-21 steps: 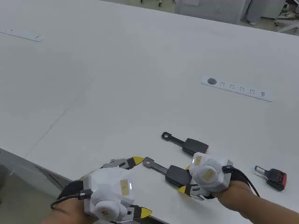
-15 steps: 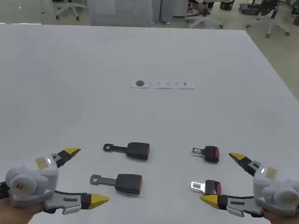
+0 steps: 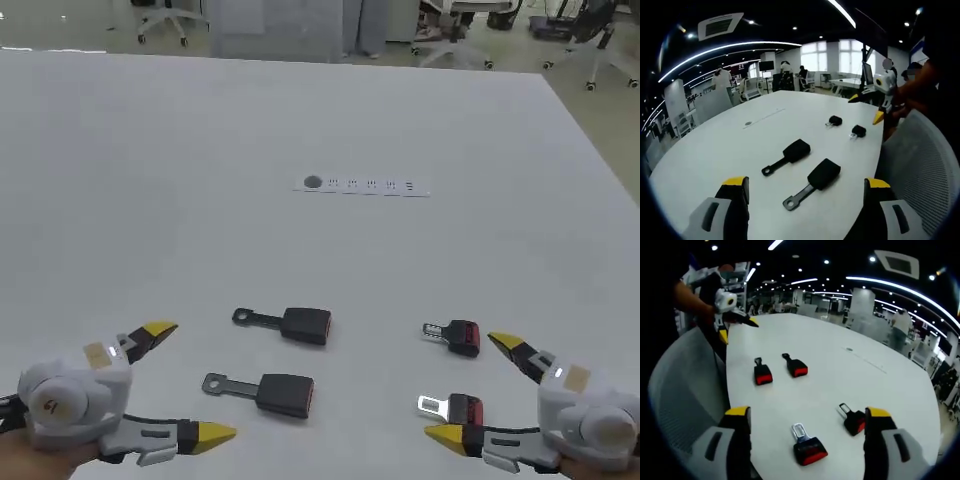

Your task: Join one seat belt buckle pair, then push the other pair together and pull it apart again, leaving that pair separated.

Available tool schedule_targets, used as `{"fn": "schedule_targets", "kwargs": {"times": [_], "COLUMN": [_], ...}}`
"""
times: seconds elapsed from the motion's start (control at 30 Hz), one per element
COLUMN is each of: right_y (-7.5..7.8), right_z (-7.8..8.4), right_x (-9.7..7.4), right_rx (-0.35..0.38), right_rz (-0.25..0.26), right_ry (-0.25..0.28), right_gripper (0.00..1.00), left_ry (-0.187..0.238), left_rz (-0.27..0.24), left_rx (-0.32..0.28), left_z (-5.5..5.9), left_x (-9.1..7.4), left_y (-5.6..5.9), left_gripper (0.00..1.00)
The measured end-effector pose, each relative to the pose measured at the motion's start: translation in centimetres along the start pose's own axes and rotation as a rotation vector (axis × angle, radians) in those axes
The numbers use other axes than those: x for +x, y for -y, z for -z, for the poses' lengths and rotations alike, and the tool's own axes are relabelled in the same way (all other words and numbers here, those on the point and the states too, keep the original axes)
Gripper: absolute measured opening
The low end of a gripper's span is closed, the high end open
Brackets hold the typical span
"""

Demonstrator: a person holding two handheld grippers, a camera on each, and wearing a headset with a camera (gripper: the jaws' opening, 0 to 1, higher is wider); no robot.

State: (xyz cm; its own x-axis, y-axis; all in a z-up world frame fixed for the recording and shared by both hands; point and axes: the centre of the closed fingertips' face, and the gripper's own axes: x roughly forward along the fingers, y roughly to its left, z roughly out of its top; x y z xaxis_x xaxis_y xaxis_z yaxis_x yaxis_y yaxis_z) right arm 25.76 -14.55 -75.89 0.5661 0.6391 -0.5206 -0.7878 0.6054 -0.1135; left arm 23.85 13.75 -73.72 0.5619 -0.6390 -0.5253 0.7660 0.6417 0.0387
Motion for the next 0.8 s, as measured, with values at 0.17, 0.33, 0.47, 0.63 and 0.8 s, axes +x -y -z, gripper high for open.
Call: {"fn": "schedule_targets", "kwargs": {"times": [0.17,0.33,0.47,0.63,0.8], "right_y": [-0.1,-0.2,-0.2,-0.3,-0.4], "right_z": [0.3,0.6,0.9,1.2,1.4], "right_x": [0.2,0.2,0.1,0.1,0.0], "right_rx": [0.0,0.006,0.014,0.016,0.023], "right_rz": [-0.004,-0.005,-0.004,-0.005,-0.005], "right_ry": [-0.007,-0.013,-0.017,-0.024,-0.027], "right_gripper": [0.95,0.95,0.95,0.95,0.94], "left_ry": [0.0,-0.005,-0.006,-0.007,-0.012], "left_rz": [-0.011,-0.015,-0.02,-0.022,-0.02], "left_rx": [-0.015,-0.015,-0.024,-0.023,-0.02], "left_z": [0.4,0.6,0.7,0.8,0.8], "left_x": [0.0,-0.2,-0.3,-0.4,-0.3], "left_y": [-0.3,-0.3,-0.3,-0.3,0.0], "left_gripper": [0.98,0.97,0.97,0.97,0.97]}}
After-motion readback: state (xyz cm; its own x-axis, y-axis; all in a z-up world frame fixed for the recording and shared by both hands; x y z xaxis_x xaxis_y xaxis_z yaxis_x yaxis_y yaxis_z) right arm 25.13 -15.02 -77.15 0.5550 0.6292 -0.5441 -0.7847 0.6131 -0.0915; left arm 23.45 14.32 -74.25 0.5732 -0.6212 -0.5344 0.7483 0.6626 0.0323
